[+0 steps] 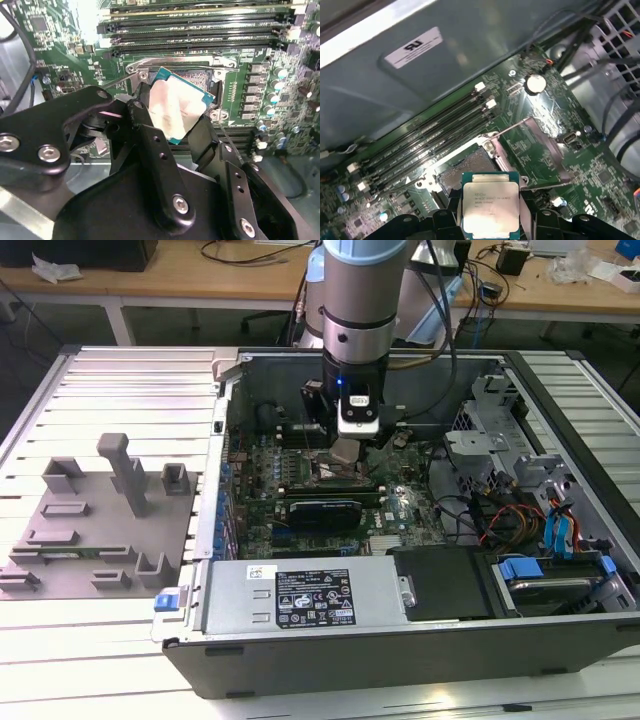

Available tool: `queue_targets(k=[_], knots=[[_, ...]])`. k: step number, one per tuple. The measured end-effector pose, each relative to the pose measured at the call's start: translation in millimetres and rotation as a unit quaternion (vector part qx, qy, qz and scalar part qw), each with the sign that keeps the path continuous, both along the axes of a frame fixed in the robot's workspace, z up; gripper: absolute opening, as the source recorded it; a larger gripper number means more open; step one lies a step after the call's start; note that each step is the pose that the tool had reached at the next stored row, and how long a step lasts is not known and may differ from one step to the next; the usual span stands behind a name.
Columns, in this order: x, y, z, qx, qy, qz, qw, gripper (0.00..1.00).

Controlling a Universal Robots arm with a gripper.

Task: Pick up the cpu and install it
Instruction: 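Place the cpu into insertion slot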

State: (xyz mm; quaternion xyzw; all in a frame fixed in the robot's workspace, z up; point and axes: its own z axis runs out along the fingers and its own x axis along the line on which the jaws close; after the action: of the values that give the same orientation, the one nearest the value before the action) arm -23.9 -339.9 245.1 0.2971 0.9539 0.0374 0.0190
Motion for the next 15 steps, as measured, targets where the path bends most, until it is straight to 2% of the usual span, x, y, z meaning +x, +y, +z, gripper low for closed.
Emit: queue_targets(k=[4,7,12,14,15], knots=[[0.0,0.0,0.0,0.0000,0.0000,-0.040,0.9992,0.54],[0.0,0.0,0.0,0.0000,0.0000,-0.063,0.9980,0.54],[0.0,0.0,-0.1,0.0000,0.0000,-0.103,0.9947,0.54],[0.0,0.0,-0.1,0.0000,0.0000,-0.126,0.9921,0.54],[0.0,0.0,-0.1,0.0000,0.0000,-0.131,0.9914,0.54]])
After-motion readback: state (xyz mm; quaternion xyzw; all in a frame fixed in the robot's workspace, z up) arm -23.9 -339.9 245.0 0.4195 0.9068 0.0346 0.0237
